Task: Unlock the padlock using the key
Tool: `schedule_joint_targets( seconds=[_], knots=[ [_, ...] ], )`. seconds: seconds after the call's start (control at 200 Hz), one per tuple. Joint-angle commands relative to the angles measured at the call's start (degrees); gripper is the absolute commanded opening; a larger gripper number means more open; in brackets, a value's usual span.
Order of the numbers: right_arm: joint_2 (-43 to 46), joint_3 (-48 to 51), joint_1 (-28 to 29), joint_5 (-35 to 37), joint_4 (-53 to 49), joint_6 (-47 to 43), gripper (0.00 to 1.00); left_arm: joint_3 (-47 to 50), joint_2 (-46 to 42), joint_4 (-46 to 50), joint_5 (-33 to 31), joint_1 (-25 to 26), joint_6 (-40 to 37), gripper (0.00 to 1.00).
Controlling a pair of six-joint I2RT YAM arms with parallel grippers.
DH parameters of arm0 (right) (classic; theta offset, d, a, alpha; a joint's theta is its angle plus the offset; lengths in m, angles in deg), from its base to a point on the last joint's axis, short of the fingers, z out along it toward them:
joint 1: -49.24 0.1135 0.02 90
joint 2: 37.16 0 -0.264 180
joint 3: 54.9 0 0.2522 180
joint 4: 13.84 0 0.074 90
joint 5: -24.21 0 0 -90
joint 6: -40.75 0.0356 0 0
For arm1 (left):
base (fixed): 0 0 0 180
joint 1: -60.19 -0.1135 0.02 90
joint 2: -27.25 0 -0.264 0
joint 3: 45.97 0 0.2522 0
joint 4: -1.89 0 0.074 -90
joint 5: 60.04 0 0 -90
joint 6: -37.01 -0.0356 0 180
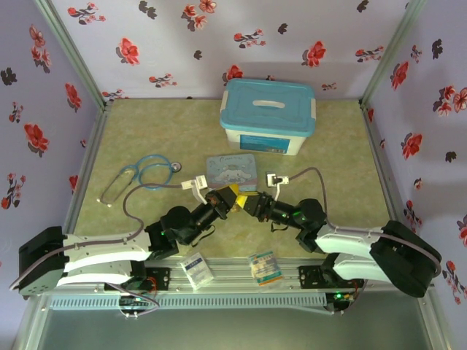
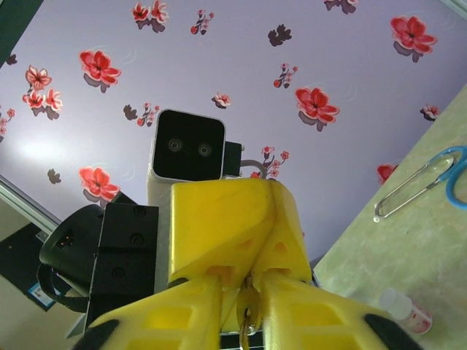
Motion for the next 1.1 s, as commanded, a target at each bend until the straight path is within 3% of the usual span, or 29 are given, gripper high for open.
schedule_joint_targets(
  seconds=[0.0, 0.1, 0.26, 0.33, 0.425, 0.53, 0.61, 0.67, 0.835, 0.905, 1.045, 1.095],
  knots=[
    [1.5, -0.1, 0.9, 0.9, 2.5, 0.0, 0.16, -0.1, 0.9, -0.3, -1.0, 0.2, -2.3, 0.0],
    [2.3, 0.5, 0.9, 1.4, 1.7, 0.1, 0.07, 0.9, 0.9, -0.6, -1.5, 0.2, -1.6, 0.0],
    [3.6, 2.1, 0.7, 2.8, -0.2, -0.2, 0.03, 3.3, 1.4, -4.4, -2.3, 0.2, -1.0, 0.01],
    [5.6, 2.6, 0.3, 3.6, -4.5, -0.9, 0.0, 3.6, 0.5, -3.6, -2.8, 0.1, -1.3, 0.28],
    [10.3, 3.3, -0.4, 5.1, -14.2, -2.6, 0.0, 2.6, -2.6, 1.9, -4.0, 0.1, -3.3, 0.43],
    [18.9, 1.0, -0.6, 8.7, -37.3, -7.8, 0.0, -1.5, -7.2, 20.7, -7.6, -0.7, -1.7, 0.62],
    [23.9, -1.7, -0.9, 13.0, -55.0, -12.6, 0.0, -3.7, -8.2, 33.1, -7.4, -3.1, 2.5, 0.66],
    [25.8, -2.6, -1.9, 13.6, -61.6, -14.5, 0.0, -3.6, -8.1, 37.3, -5.3, -5.4, 4.5, 0.66],
    [26.1, -3.2, -3.8, 15.6, -68.6, -14.7, 0.0, -0.4, -6.0, 35.4, -3.3, -6.8, 4.2, 0.67],
    [24.5, -4.2, -4.1, 18.5, -71.9, -14.9, 0.0, -1.3, -3.3, 37.3, -1.9, -7.7, 3.6, 0.73],
    [19.3, -5.8, -5.3, 21.7, -76.4, -15.4, 0.0, -4.9, 4.7, 38.0, 6.3, -9.9, 0.6, 0.79],
    [18.1, -5.5, -5.2, 21.3, -75.2, -15.4, 0.0, -5.9, 8.2, 36.9, 10.1, -11.0, -0.4, 0.85]
  ],
)
